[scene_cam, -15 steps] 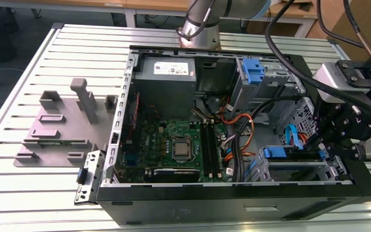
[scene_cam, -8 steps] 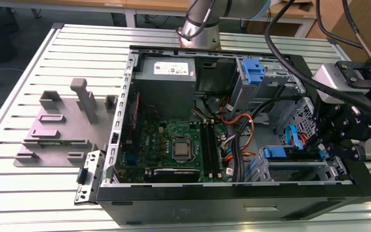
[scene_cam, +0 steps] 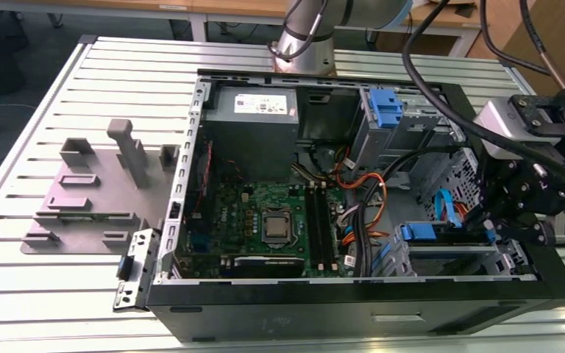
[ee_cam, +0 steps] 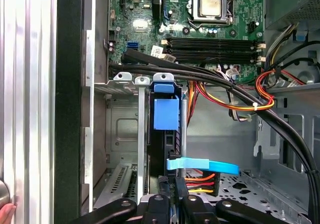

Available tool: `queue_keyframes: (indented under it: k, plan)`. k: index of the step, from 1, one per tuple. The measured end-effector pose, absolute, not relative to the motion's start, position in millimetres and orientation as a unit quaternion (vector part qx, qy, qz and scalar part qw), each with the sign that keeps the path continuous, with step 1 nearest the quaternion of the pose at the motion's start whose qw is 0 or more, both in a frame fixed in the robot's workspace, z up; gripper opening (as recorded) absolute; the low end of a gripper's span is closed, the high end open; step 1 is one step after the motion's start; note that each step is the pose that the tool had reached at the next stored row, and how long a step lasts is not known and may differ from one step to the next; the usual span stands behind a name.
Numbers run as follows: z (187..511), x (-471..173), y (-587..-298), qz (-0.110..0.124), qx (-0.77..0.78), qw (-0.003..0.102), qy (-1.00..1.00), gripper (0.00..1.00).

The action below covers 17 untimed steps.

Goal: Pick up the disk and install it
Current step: 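Insert the second disk wire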

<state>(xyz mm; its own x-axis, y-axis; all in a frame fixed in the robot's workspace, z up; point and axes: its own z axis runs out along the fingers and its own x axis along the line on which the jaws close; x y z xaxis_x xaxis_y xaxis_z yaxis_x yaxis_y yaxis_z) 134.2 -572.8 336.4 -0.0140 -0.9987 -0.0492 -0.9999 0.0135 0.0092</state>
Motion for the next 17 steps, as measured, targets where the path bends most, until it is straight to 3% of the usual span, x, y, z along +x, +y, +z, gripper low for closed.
queue_keyframes:
  k: [17]
  plan:
    - [333.5, 134.2, -572.8, 0.021, -0.702, 0.014, 0.712, 0.16]
